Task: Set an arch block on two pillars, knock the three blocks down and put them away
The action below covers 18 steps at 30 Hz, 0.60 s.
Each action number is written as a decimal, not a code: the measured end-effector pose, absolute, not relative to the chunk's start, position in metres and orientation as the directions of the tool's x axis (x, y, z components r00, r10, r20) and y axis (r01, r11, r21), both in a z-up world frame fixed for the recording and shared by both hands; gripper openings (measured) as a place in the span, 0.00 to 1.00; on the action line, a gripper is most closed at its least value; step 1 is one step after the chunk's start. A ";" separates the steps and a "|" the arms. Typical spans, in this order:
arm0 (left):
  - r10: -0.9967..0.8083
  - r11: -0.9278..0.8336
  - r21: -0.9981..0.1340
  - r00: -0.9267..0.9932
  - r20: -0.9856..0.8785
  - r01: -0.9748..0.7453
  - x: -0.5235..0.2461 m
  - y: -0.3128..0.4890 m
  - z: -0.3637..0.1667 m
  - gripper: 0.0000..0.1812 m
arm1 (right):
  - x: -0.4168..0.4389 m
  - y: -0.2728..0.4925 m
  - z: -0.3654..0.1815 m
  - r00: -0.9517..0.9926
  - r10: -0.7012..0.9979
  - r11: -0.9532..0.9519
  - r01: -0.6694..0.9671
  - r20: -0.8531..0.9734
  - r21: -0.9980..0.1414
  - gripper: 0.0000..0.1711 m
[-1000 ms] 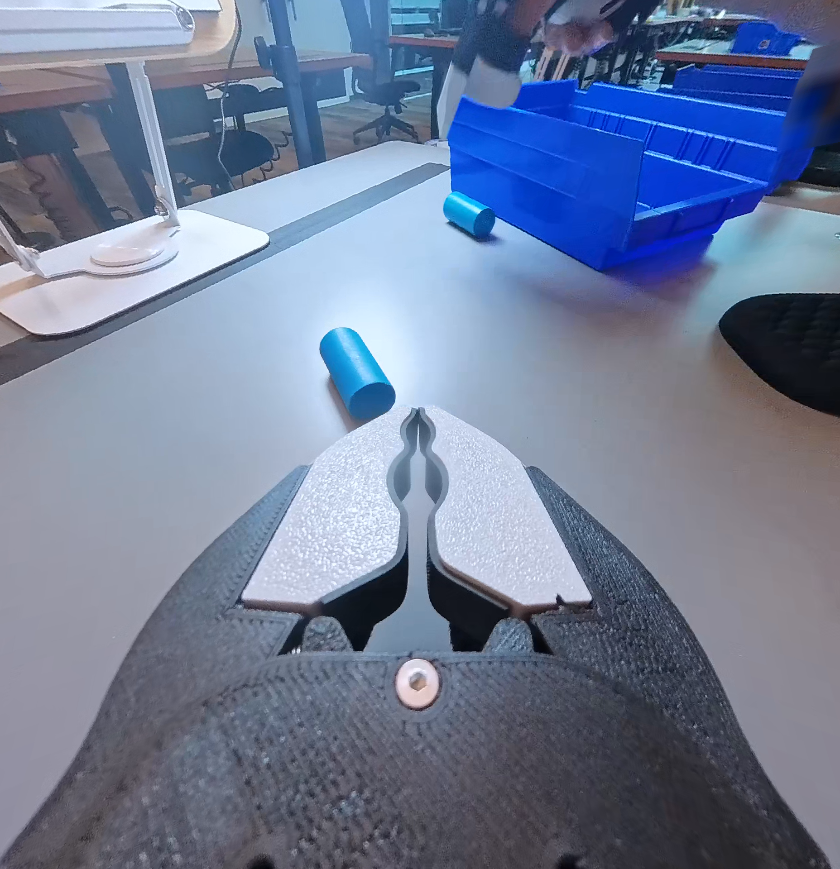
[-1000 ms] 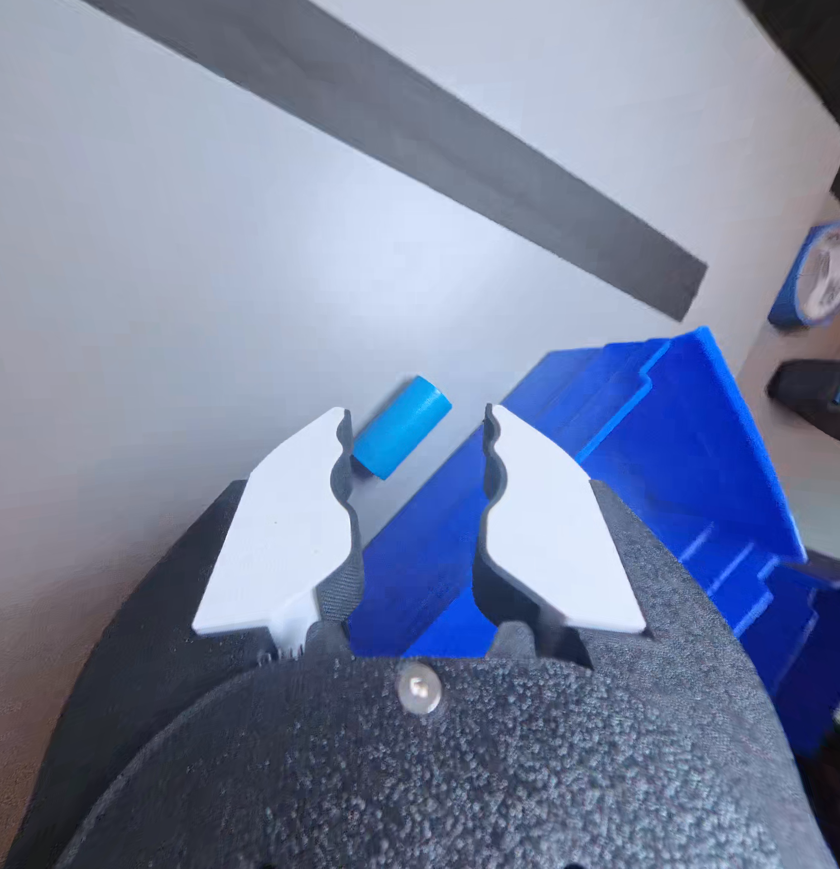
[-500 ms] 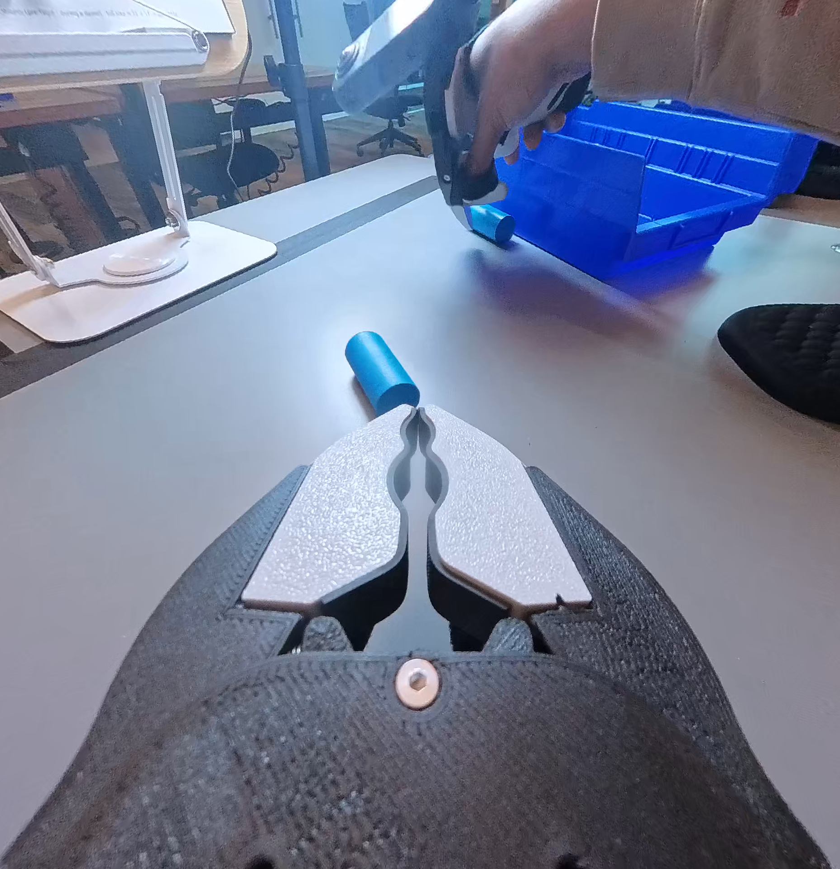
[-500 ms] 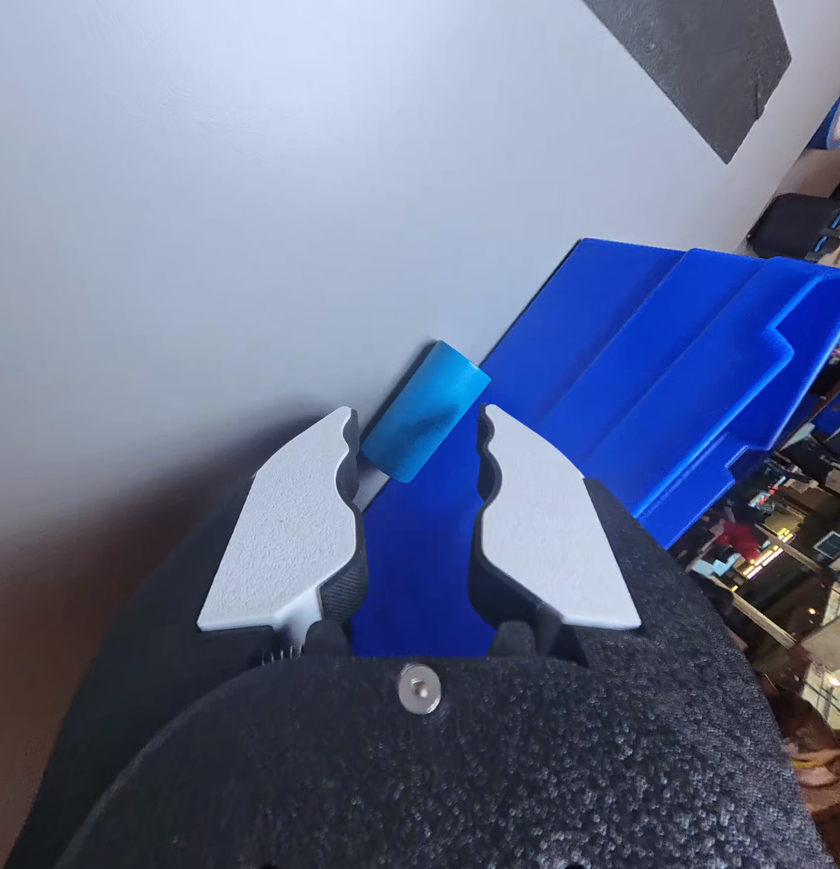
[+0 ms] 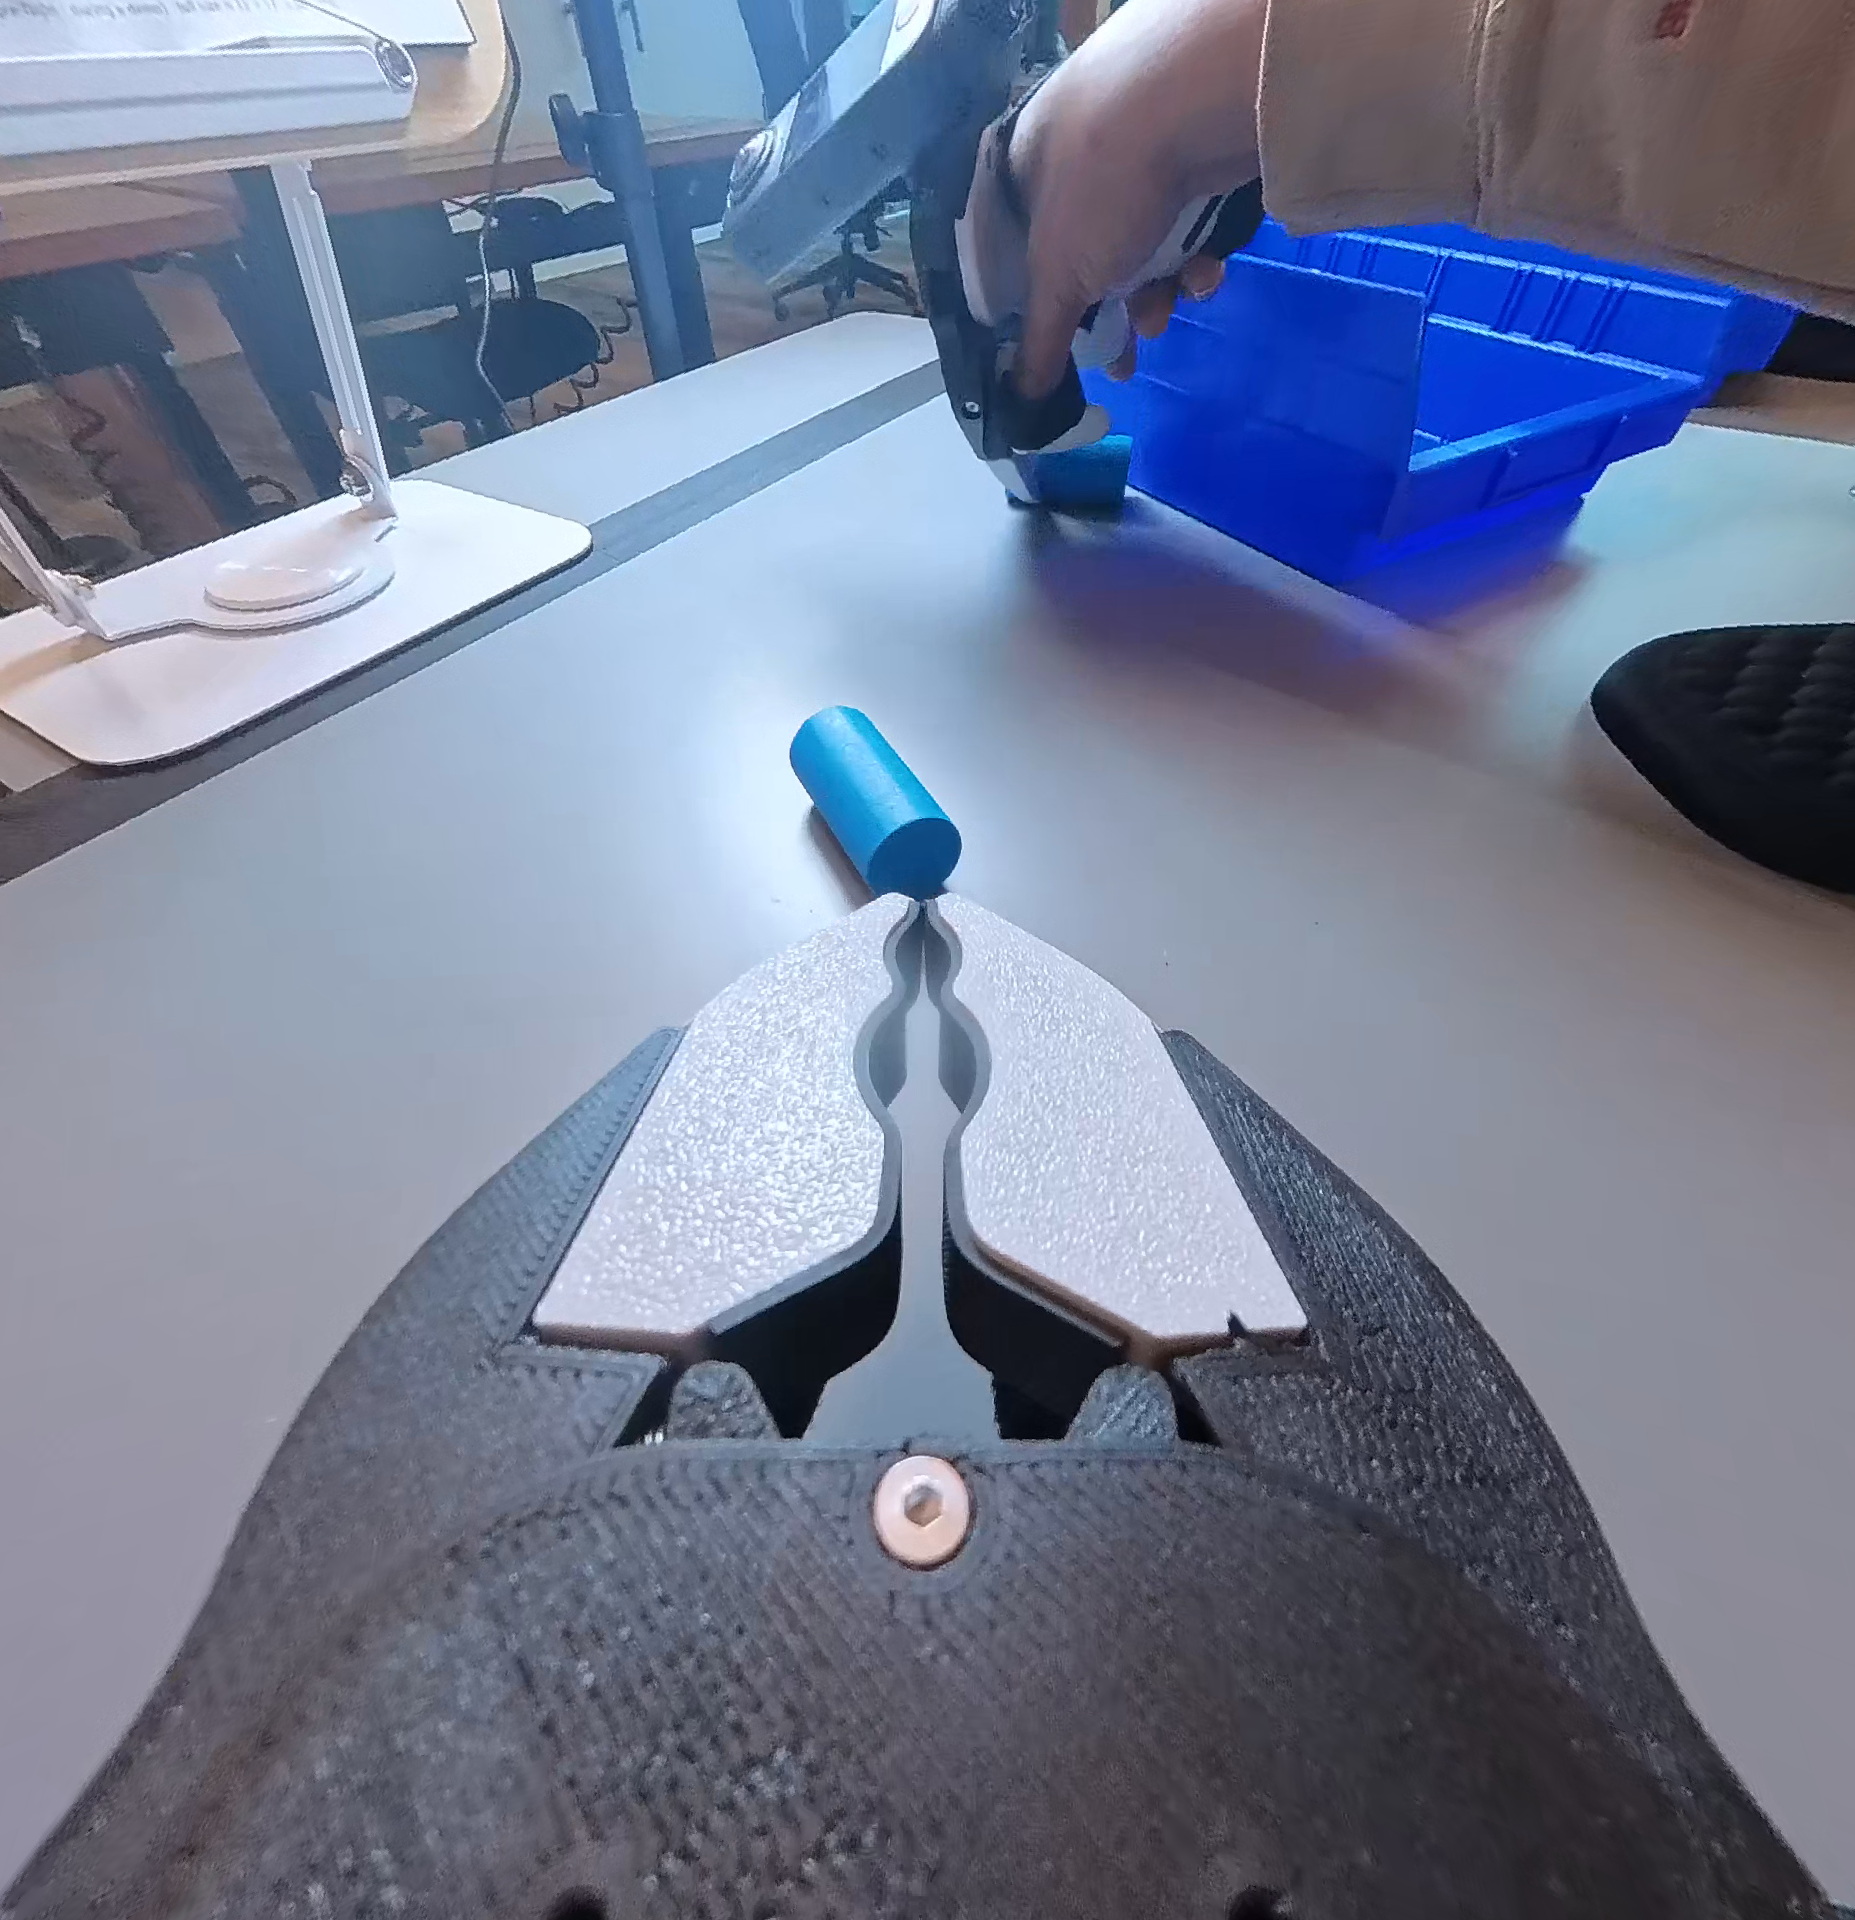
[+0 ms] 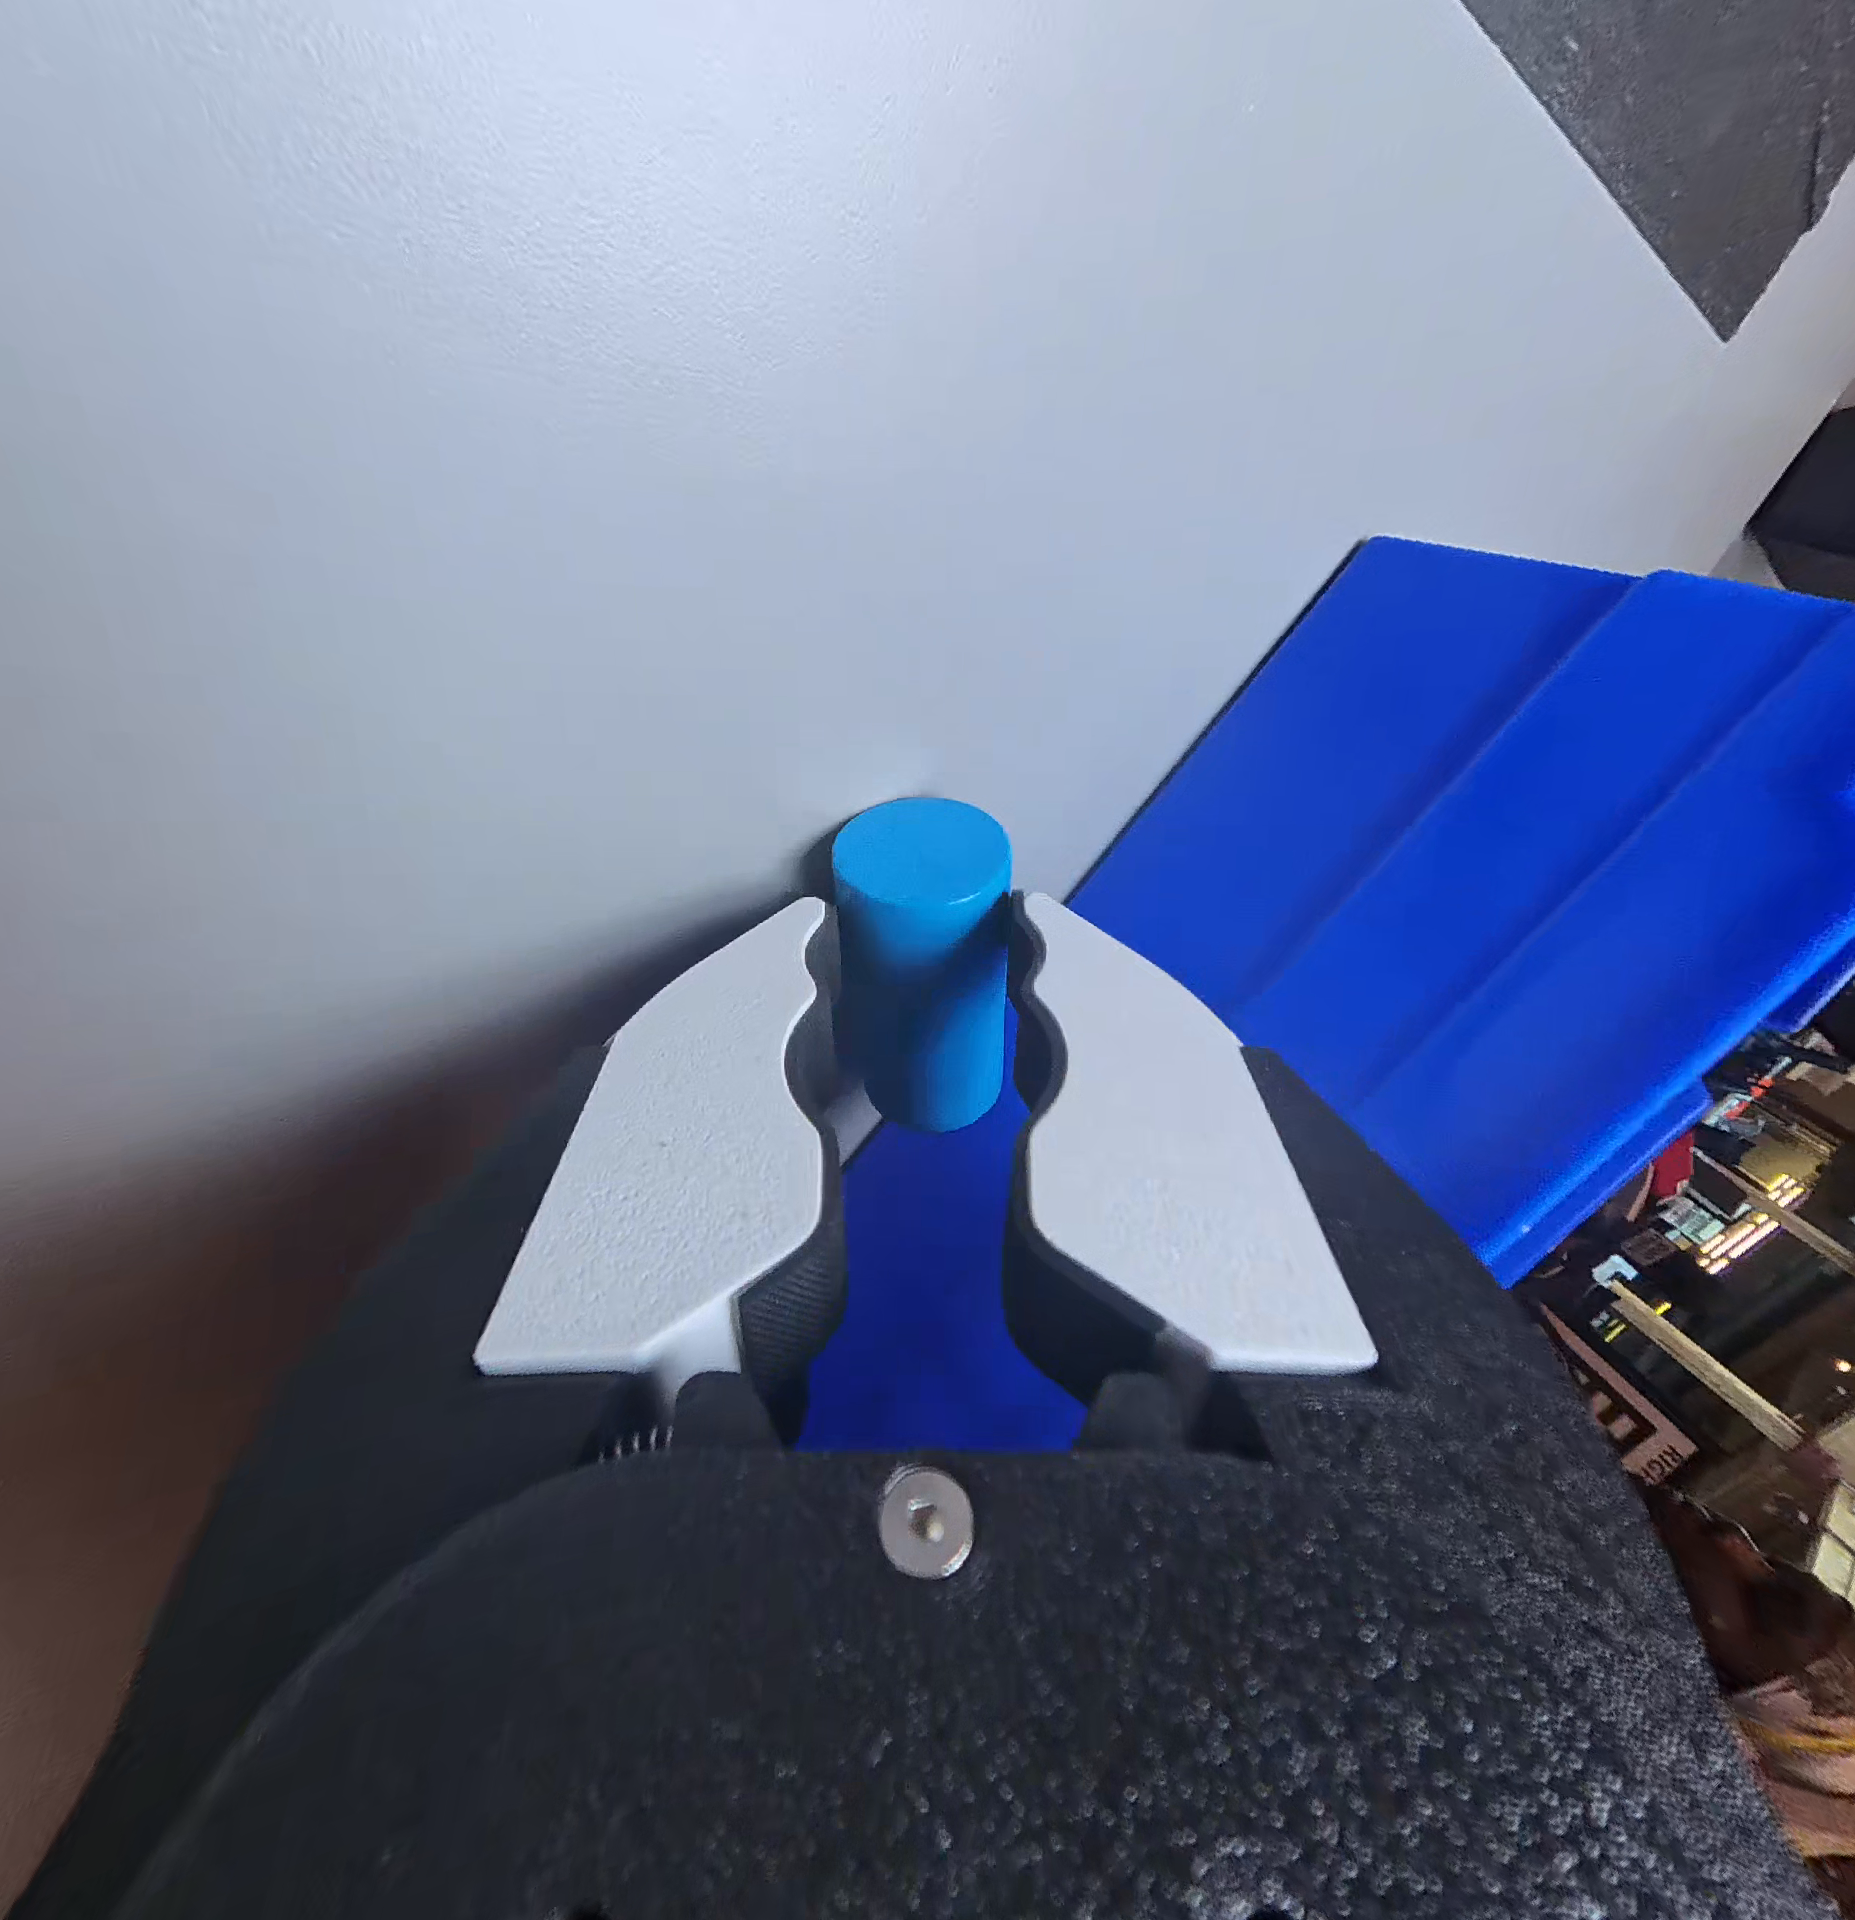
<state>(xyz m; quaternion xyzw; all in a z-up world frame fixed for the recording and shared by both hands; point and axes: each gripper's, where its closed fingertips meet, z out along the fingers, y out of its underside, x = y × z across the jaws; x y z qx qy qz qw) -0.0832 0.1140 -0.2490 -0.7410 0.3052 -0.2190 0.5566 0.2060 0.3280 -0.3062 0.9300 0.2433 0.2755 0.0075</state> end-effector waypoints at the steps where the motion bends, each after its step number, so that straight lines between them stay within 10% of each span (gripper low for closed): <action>1: -0.696 -0.195 -0.958 0.718 -0.016 -0.211 -0.083 0.114 -0.250 0.00 | 0.205 0.328 -0.308 0.729 0.465 -0.877 0.456 0.503 0.150 0.18; 10: -0.699 -0.188 -0.955 0.714 -0.034 -0.229 -0.083 0.113 -0.250 0.00 | 0.153 0.336 -0.308 0.759 0.568 -0.787 0.614 0.319 -0.061 0.18; 18: -0.700 -0.185 -0.952 0.713 -0.046 -0.243 -0.083 0.114 -0.252 0.00 | 0.044 0.338 -0.249 0.782 0.620 -0.519 0.469 0.062 -0.715 0.18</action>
